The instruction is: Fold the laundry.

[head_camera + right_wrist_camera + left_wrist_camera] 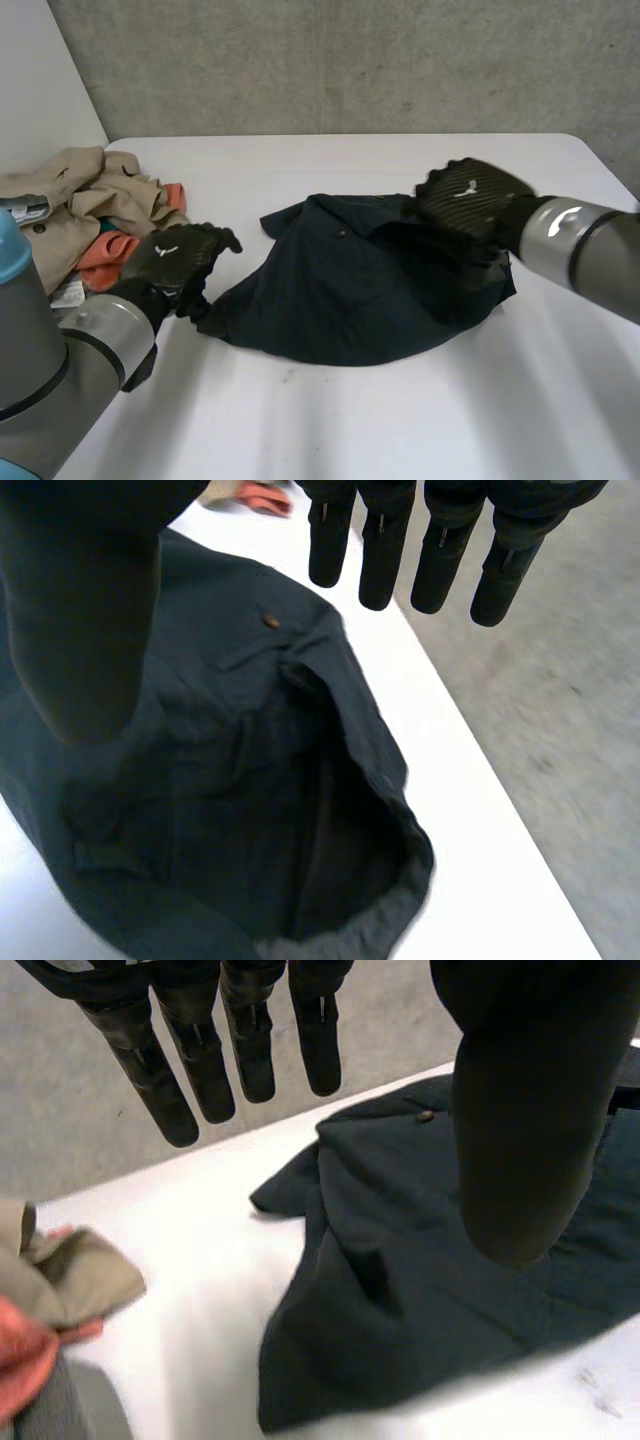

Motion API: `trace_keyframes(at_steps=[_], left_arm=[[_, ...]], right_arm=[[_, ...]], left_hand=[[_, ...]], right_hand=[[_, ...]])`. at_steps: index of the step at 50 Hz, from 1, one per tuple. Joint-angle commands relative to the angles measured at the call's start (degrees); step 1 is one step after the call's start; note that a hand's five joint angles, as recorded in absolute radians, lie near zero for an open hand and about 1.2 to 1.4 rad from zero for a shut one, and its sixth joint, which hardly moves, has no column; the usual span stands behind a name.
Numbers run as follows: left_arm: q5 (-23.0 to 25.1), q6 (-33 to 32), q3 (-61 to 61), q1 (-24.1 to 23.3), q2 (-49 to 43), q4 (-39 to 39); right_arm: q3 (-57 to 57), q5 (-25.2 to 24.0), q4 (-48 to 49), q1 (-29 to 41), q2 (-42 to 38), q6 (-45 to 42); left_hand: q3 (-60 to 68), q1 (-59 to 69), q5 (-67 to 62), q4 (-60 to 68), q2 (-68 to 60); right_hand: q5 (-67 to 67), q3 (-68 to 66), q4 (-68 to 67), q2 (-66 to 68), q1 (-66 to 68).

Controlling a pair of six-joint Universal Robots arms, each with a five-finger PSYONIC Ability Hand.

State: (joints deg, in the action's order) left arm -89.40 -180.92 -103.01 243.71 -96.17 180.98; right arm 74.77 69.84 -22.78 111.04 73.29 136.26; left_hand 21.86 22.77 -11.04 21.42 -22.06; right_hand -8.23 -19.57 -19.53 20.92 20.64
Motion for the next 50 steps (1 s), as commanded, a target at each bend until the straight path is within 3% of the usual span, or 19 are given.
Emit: trace_keyframes(at_steps=[1, 15, 19, 22, 25, 26, 28, 38, 42, 50], left_arm=[[0.27, 6.63, 0.61, -0.78, -5.77, -2.3], [0.54, -0.04, 8.44, 2.2, -21.34, -1.6], [1.68, -2.77, 10.11, 3.0, -24.85, 3.75], [3.09, -4.88, 11.78, 3.09, -28.01, 6.92], [3.53, -6.72, 13.01, 2.82, -29.95, 6.4], [3.36, -7.43, 13.45, 2.65, -29.69, 5.88], [3.01, -7.78, 13.62, 2.47, -28.47, 5.79], [-3.06, -6.38, 15.29, -0.96, -7.3, 10.17], [-1.57, -6.82, 18.8, -0.87, 0.87, 12.99], [1.33, -6.55, 28.03, -0.17, 12.05, 6.84]], right_arm=[[-4.88, 0.03, 0.89, 4.09, -9.54, -1.79], [-13.07, 0.47, -0.6, 4.62, -22.75, 1.63], [-12.1, 0.65, 2.38, 5.06, -24.07, 2.78], [-10.96, 0.91, 6.59, 5.33, -24.33, 4.09], [-10.61, 1.35, 8.09, 5.24, -23.98, 4.8], [-10.61, 1.44, 8.62, 5.15, -23.11, 5.06], [-10.43, 1.44, 8.72, 4.89, -21.79, 5.41], [-9.02, 0.74, 11.35, 2.87, -5.71, 5.68], [-10.34, 1.52, 12.06, 1.82, 2.27, 6.21], [-15.08, 1.62, 13.63, -1.26, 15.56, 10.6]], left_hand=[[1.13, 0.23, -1.96, 1.57, -0.94], [0.46, -0.44, -1.29, 0.9, -0.27], [0.96, 0.06, -1.79, 1.4, -0.77], [1.8, 0.89, -2.62, 2.24, -1.61], [11.85, 10.94, -12.67, 12.29, -11.65], [34.38, 33.47, -35.2, 34.82, -34.19], [58.04, 57.13, -58.87, 58.48, -57.85], [58.14, 57.23, -58.96, 58.58, -57.94], [58.14, 57.23, -58.96, 58.58, -57.94], [58.14, 57.23, -58.96, 58.58, -57.94]], right_hand=[[-2.2, -0.87, -0.9, -0.49, -0.21], [-9.08, -7.75, -7.78, 6.4, 6.67], [-17.49, -16.16, -16.19, 14.81, 15.08], [-34.74, -33.4, -33.43, 32.05, 32.33], [-57.95, -56.62, -56.65, 55.27, 55.54], [-61.73, -60.4, -60.43, 59.05, 59.32], [-61.77, -60.43, -60.47, 59.08, 59.36], [-61.77, -60.43, -60.47, 59.08, 59.36], [-61.77, -60.43, -60.47, 59.08, 59.36], [-61.77, -60.43, -60.47, 59.08, 59.36]])
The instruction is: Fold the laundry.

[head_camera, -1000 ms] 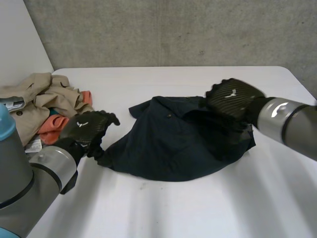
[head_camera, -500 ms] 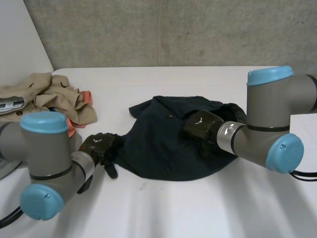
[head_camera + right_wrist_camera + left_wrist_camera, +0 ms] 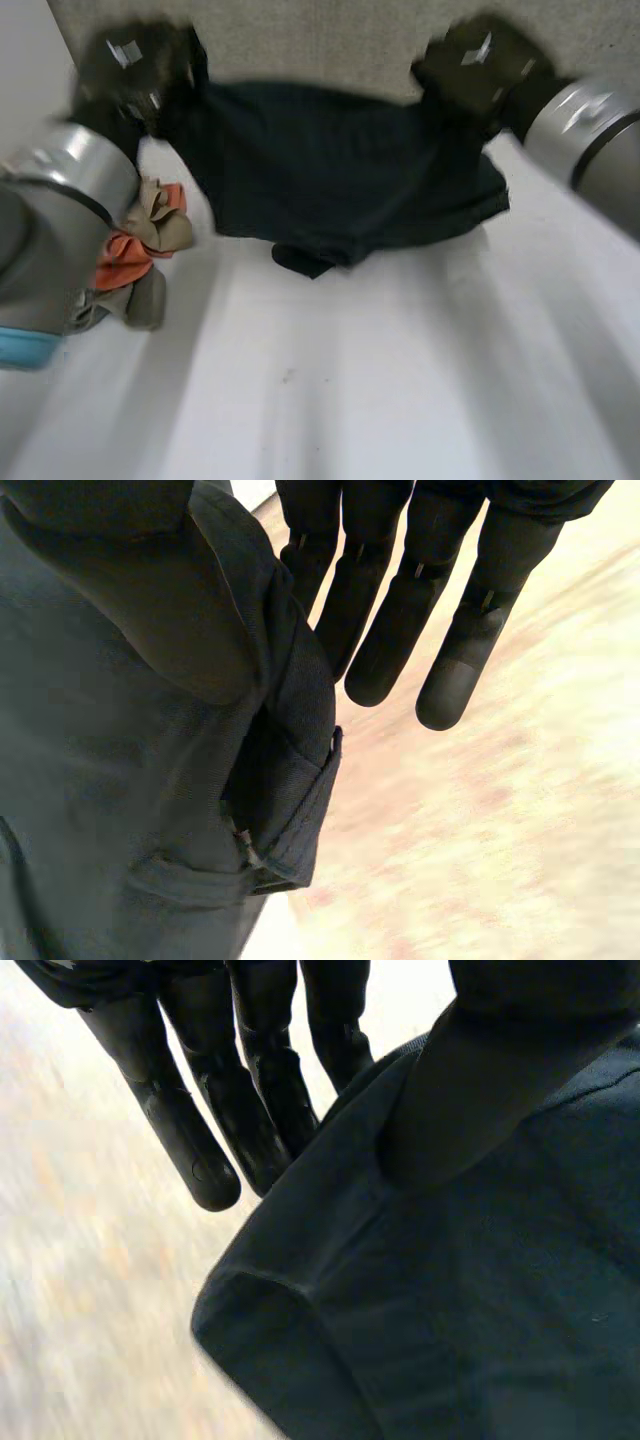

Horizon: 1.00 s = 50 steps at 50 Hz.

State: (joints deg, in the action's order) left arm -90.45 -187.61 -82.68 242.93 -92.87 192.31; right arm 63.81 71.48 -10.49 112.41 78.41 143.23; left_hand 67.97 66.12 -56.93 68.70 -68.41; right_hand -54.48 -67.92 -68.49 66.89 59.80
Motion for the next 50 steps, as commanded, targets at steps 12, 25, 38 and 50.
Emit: trace_keyframes(at_steps=[12, 25, 38, 50], left_arm=[[2.65, -0.13, 27.74, 2.02, 1.74, -11.78], [6.6, -5.75, 35.83, 5.19, -32.53, -5.02], [-4.55, -9.89, 43.14, 8.18, -43.91, -7.12], [-0.7, -5.76, 2.64, 1.42, -6.12, -22.57]], right_arm=[[-11.78, -1.35, 6.36, -3.25, 5.62, 13.04], [-10.38, 8.58, 16.64, 4.22, -19.94, 12.69], [-18.03, 11.05, 25.18, 3.97, -32.72, 11.55], [1.73, -5.2, -8.99, -4.82, -11.8, 0.14]], left_hand=[[12.03, 13.88, -13.07, 11.3, -11.59], [12.03, 13.88, -13.07, 11.3, -11.59], [-57.97, -56.12, 56.93, -58.7, 58.41], [-43.15, -41.3, 42.11, -43.88, 43.59]], right_hand=[[-15.52, -12.08, -11.51, 13.11, 20.2], [-15.52, -12.08, -11.51, 13.11, 20.2], [54.48, 57.92, 58.49, -56.89, -49.8], [52.47, 55.9, 56.48, -54.88, -47.78]])
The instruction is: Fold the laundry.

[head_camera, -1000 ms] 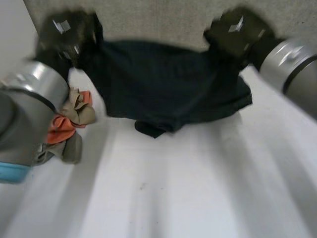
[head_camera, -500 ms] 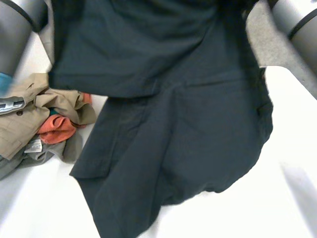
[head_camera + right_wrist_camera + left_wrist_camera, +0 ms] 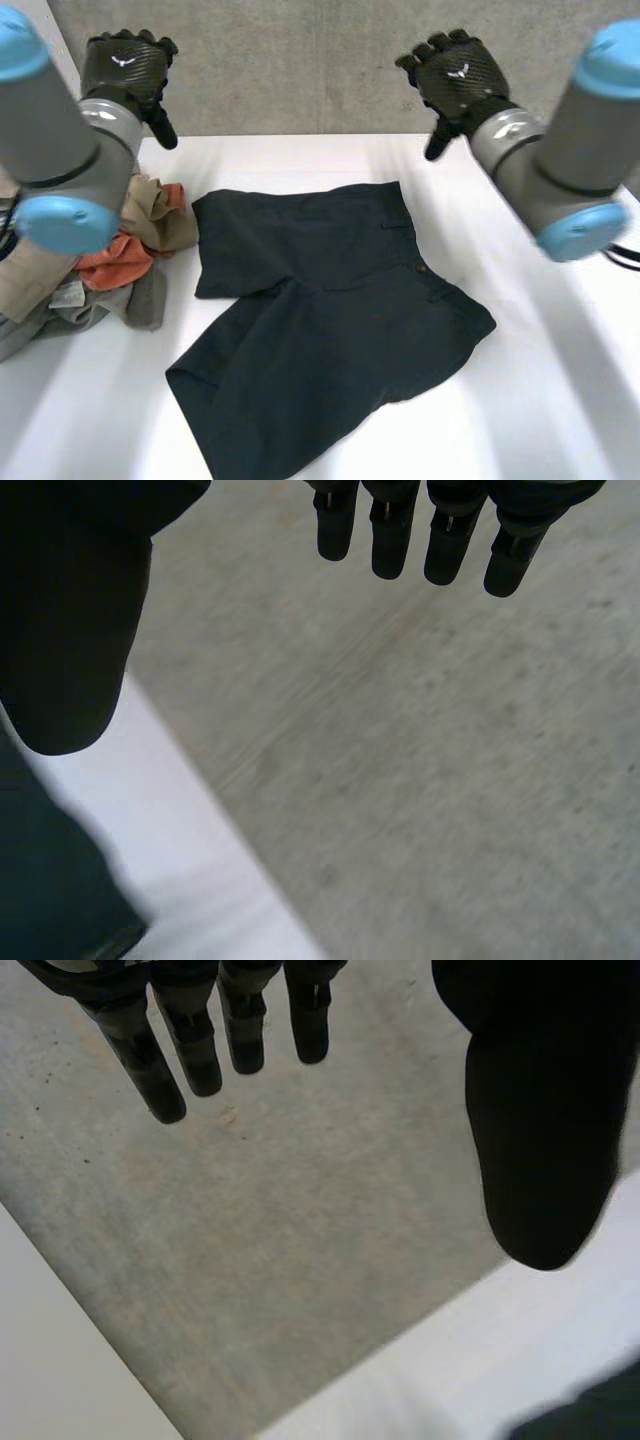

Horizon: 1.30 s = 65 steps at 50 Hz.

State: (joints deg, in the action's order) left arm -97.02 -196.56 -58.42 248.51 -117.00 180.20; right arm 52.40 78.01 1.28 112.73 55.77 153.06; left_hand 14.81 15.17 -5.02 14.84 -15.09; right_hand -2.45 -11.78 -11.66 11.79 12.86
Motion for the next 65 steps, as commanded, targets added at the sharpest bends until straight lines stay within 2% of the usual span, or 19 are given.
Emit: trace_keyframes(at_steps=[1, 4, 6, 8, 13, 18, 25, 28, 32, 36, 37, 40, 42, 43, 52, 59, 60, 61, 65], left_arm=[[7.1, 3.99, -24.35, -4.79, 19.6, -12.05], [10.97, 7.5, -34.46, -7.42, 24.09, -16.81], [12.64, 9.78, -40.95, -9.53, 25.41, -17.78], [12.82, 11.02, -44.75, -10.85, 25.42, -17.69], [11.07, 11.91, -51.7, -14.19, 24.1, -13.49], [5.9, 9.54, -55.48, -17.62, 21.03, -4.44], [0.44, 6.2, -56.37, -19.47, 19.09, 0.32], [-0.27, 5.05, -56.11, -19.82, 17.6, 0.41], [-0.45, 4.26, -56.19, -20.35, 16.72, 0.59], [-0.89, 3.73, -56.19, -21.58, 15.66, 1.29], [-1.41, 3.47, -56.19, -21.84, 15.23, 2.07], [-2.38, 3.21, -56.19, -22.02, 15.22, 3.75], [-3.17, 3.12, -56.37, -22.2, 15.22, 5.33], [-3.17, 3.12, -56.37, -22.28, 15.22, 5.68], [-2.3, 3.03, -55.58, -21.67, 17.77, 5.25], [1.48, 3.55, -55.31, -19.47, 23.39, -0.28], [2.01, 3.64, -55.31, -19.38, 23.92, -1.16], [3.49, 3.99, -55.58, -19.47, 24.97, -3.26], [7.19, 5.05, -56.98, -20.44, 26.38, -8.19]], right_arm=[[15.16, -12.87, -23.05, -5.94, 11.72, -11.98], [23.08, -16.39, -30.79, -9.36, 14.71, -22.61], [28.16, -17.62, -31.25, -10.86, 15.77, -28.92], [31.52, -18.33, -29.59, -11.65, 15.95, -31.06], [39.61, -21.49, -18.0, -14.2, 15.51, -31.25], [46.9, -27.02, -4.56, -16.57, 14.9, -31.07], [49.37, -27.21, 2.15, -17.02, 11.56, -28.7], [49.46, -27.21, 2.76, -16.93, 9.89, -28.08], [49.2, -27.65, 3.73, -16.84, 9.09, -27.56], [48.85, -27.21, 4.08, -16.49, 9.09, -26.15], [48.67, -27.12, 4.0, -16.32, 9.18, -25.28], [48.76, -26.68, 3.91, -16.05, 9.44, -23.96], [48.93, -26.24, 3.73, -15.88, 9.88, -22.81], [48.93, -26.15, 3.64, -15.79, 10.23, -22.37], [48.85, -25.1, -4.43, -15.88, 13.48, -22.54], [48.32, -23.69, -14.19, -15.61, 20.51, -24.48], [48.41, -23.69, -14.2, -15.52, 20.52, -24.48], [48.49, -23.52, -13.59, -14.83, 20.0, -23.96], [48.14, -20.19, -9.55, -12.28, 17.45, -20.18]], left_hand=[[12.37, 12.01, -12.16, 12.34, -12.09], [15.24, 14.88, -15.03, 15.21, -14.96], [16.09, 15.73, -15.88, 16.06, -15.81], [16.09, 15.73, -15.88, 16.06, -15.81], [12.57, 12.21, -12.36, 12.54, -12.29], [11.89, 11.53, -11.68, 11.86, -11.61], [12.06, 11.69, -11.85, 12.02, -11.78], [13.06, 12.7, -12.85, 13.03, -12.78], [15.75, 15.39, -15.54, 15.72, -15.47], [25.15, 24.79, -24.95, 25.12, -24.87], [34.17, 33.81, -33.96, 34.14, -33.89], [47.34, 46.98, -47.14, 47.31, -47.06], [64.14, 63.78, -63.93, 64.11, -63.86], [65.18, 64.82, -64.97, 65.15, -64.9], [65.19, 64.83, -64.98, 65.16, -64.91], [65.19, 64.83, -64.98, 65.16, -64.91], [54.55, 54.19, -54.34, 54.52, -54.27], [30.13, 29.77, -29.92, 30.1, -29.85], [21.49, 21.13, -21.29, 21.46, -21.21]], right_hand=[[-0.07, -0.74, -0.86, 0.73, -0.34], [-7.62, -8.29, -8.4, 8.28, 7.21], [-14.33, -15.0, -15.12, 14.99, 13.92], [-14.87, -15.55, -15.66, 15.54, 14.46], [-15.88, -16.56, -16.67, 16.55, 15.47], [-15.88, -16.56, -16.67, 16.55, 15.47], [-17.73, -18.4, -18.52, 18.4, 17.32], [-23.44, -24.12, -24.23, 24.11, 23.03], [-44.26, -44.94, -45.05, 44.93, 43.85], [-67.51, -68.19, -68.3, 68.18, 67.1], [-67.55, -68.22, -68.34, 68.21, 67.14], [-67.55, -68.22, -68.34, 68.21, 67.14], [-67.55, -68.22, -68.34, 68.21, 67.14], [-67.55, -68.22, -68.34, 68.21, 67.14], [-67.55, -68.22, -68.34, 68.21, 67.14], [-67.55, -68.22, -68.34, 68.21, 67.14], [-67.55, -68.22, -68.34, 68.21, 67.14], [-67.55, -68.22, -68.34, 68.21, 67.14], [-67.55, -68.22, -68.34, 68.21, 67.14]])
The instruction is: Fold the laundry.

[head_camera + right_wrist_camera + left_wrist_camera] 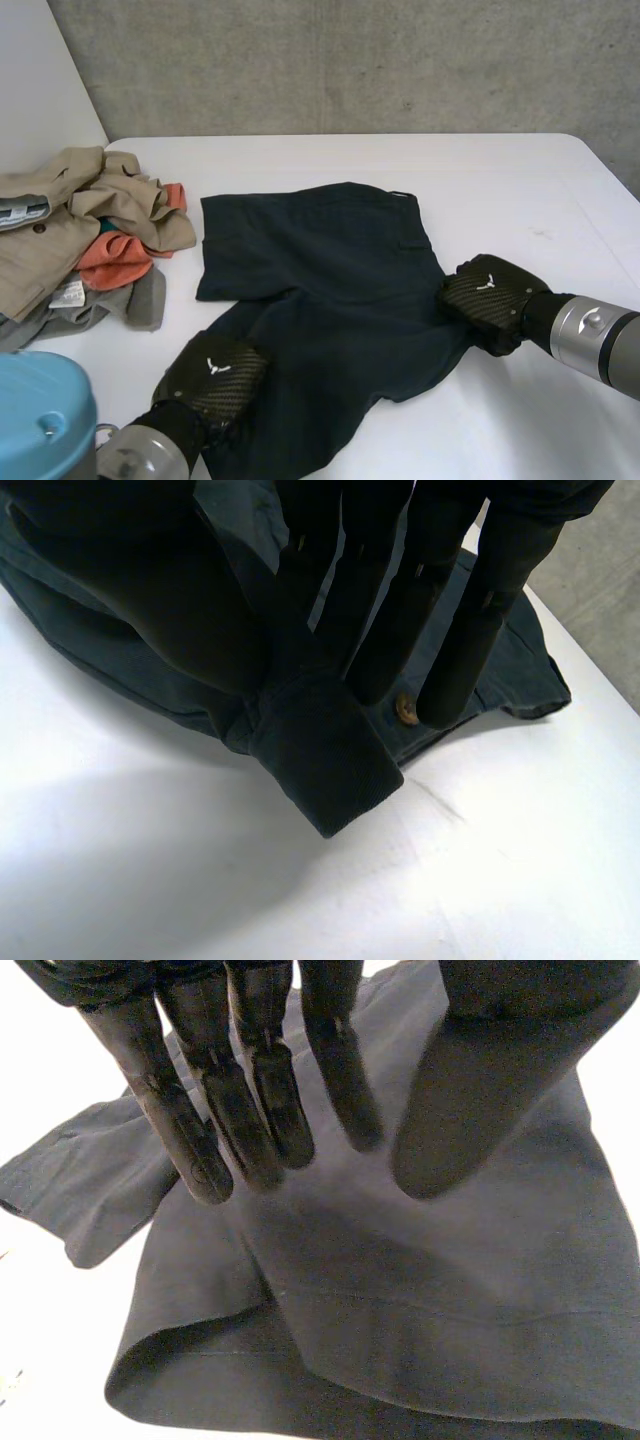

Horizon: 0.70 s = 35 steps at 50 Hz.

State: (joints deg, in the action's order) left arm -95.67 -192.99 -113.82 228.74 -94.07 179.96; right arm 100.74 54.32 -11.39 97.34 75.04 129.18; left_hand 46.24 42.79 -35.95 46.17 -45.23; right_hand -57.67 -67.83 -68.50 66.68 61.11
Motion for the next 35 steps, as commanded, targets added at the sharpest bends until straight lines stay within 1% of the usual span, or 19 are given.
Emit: trace_keyframes(at_steps=[1, 2, 6, 7, 11, 13, 17, 22, 26, 31, 34, 35], left_arm=[[6.45, 1.65, -1.84, -0.84, 3.45, -8.57], [7.33, 2.0, -2.37, -1.19, 3.45, -9.53], [6.73, 2.26, -3.6, -1.11, 2.76, -9.98], [6.46, 2.18, -3.86, -1.02, 2.49, -9.89], [4.71, 2.0, -3.87, -0.84, 0.38, -8.58], [2.87, 1.04, -3.6, -0.93, -1.55, -6.39], [0.93, -1.24, -3.51, -1.11, -3.39, -3.31], [0.04, -3.27, -3.6, -1.46, -5.33, 0.3], [-0.31, -4.15, -3.51, -1.81, -7.18, 2.41], [-0.48, -4.15, -3.43, -1.81, -8.15, 2.76], [-0.66, -4.15, -3.25, -1.81, -7.71, 2.94], [-0.83, -4.07, -3.16, -1.81, -7.36, 2.85]], right_arm=[[-0.28, 4.81, 4.08, 3.46, -2.27, 4.58], [-0.8, 7.44, 5.92, 4.25, -3.23, 6.16], [-2.12, 12.63, 8.83, 5.92, -5.25, 9.42], [-2.48, 13.26, 9.1, 6.19, -5.52, 10.04], [-3.53, 13.44, 9.37, 7.42, -6.31, 13.29], [-3.97, 13.26, 9.54, 8.38, -6.75, 14.7], [-3.97, 13.35, 9.72, 9.35, -6.75, 15.14], [-3.89, 13.35, 9.8, 9.71, -6.4, 15.23], [-3.97, 13.35, 10.07, 9.53, -6.4, 15.32], [-3.97, 13.35, 10.16, 9.09, -6.4, 15.14], [-3.97, 13.35, 10.07, 9.0, -6.23, 15.05], [-3.97, 13.35, 9.98, 9.09, -6.23, 15.05]], left_hand=[[-11.95, -8.5, 11.67, -11.89, 10.94], [-14.47, -11.02, 14.19, -14.4, 13.46], [-14.49, -11.05, 14.21, -14.43, 13.49], [-14.33, -10.88, 14.05, -14.26, 13.32], [-12.65, -9.2, 12.36, -12.58, 11.64], [-10.31, -6.86, 10.02, -10.24, 9.3], [-4.92, -1.47, 4.64, -4.85, 3.91], [0.64, 4.09, -0.92, 0.7, -1.65], [0.81, 4.26, -1.1, 0.88, -1.82], [1.48, 4.93, -1.76, 1.54, -2.49], [28.47, 31.91, -28.75, 28.53, -29.47], [33.71, 37.16, -33.99, 33.78, -34.72]], right_hand=[[-12.33, -12.17, -11.5, 13.32, 18.89], [-12.33, -12.17, -11.5, 13.32, 18.89], [-12.33, -12.17, -11.5, 13.32, 18.89], [-12.33, -12.17, -11.5, 13.32, 18.89], [-12.33, -12.17, -11.5, 13.32, 18.89], [-12.33, -12.17, -11.5, 13.32, 18.89], [-12.33, -12.17, -11.5, 13.32, 18.89], [-12.33, -12.17, -11.5, 13.32, 18.89], [-12.33, -12.17, -11.5, 13.32, 18.89], [-12.33, -12.17, -11.5, 13.32, 18.89], [-12.33, -12.17, -11.5, 13.32, 18.89], [-12.33, -12.17, -11.5, 13.32, 18.89]])
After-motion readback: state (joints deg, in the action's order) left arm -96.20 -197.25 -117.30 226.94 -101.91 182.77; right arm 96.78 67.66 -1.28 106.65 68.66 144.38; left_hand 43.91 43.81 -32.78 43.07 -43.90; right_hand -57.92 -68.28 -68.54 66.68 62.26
